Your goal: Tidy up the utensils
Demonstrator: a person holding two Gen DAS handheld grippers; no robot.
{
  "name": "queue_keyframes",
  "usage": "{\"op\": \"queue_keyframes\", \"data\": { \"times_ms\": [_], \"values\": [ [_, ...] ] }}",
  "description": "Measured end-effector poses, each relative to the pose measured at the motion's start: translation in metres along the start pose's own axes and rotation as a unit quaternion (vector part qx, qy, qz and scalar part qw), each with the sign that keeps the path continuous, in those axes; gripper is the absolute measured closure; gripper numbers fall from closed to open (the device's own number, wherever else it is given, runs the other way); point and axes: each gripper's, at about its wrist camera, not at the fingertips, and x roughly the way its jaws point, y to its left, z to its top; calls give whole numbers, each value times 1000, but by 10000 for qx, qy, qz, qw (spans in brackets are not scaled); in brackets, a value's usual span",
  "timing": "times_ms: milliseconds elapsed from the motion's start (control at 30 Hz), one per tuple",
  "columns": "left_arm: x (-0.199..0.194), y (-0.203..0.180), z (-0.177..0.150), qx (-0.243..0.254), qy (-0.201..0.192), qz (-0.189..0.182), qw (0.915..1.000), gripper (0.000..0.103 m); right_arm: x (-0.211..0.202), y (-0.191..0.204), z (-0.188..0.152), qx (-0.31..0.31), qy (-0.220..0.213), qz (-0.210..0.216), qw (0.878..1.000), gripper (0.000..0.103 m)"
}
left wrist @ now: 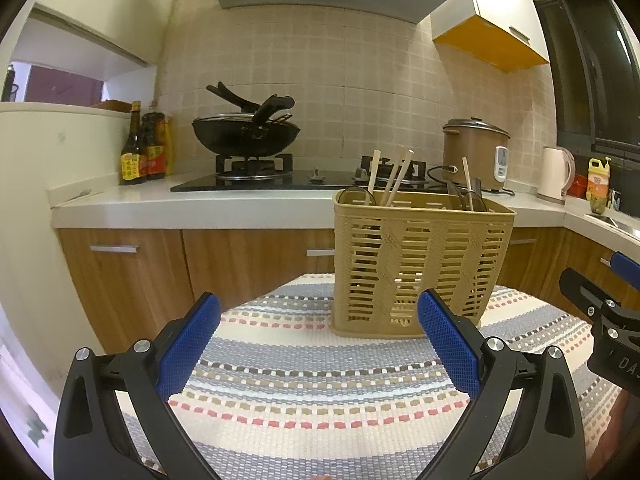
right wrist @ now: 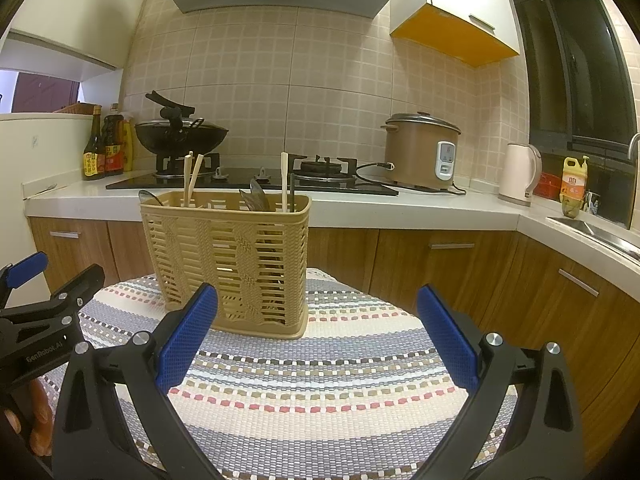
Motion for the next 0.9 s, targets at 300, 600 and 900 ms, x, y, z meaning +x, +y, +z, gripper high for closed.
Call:
{"op": "queue_keyframes", "data": {
  "times_ms": [300,600,900],
  "values": [
    [3,4,1,-66,78,48,9999,8,0,1,0,-6,7,12,10000,8],
    [0,3,1,16,-40,87,10000,8,1,1,-1,-29,24,23,10000,8],
    [-4,7,3,-92,-38,61,9999,7,1,0,0,3,28,9,10000,8]
  ]
}}
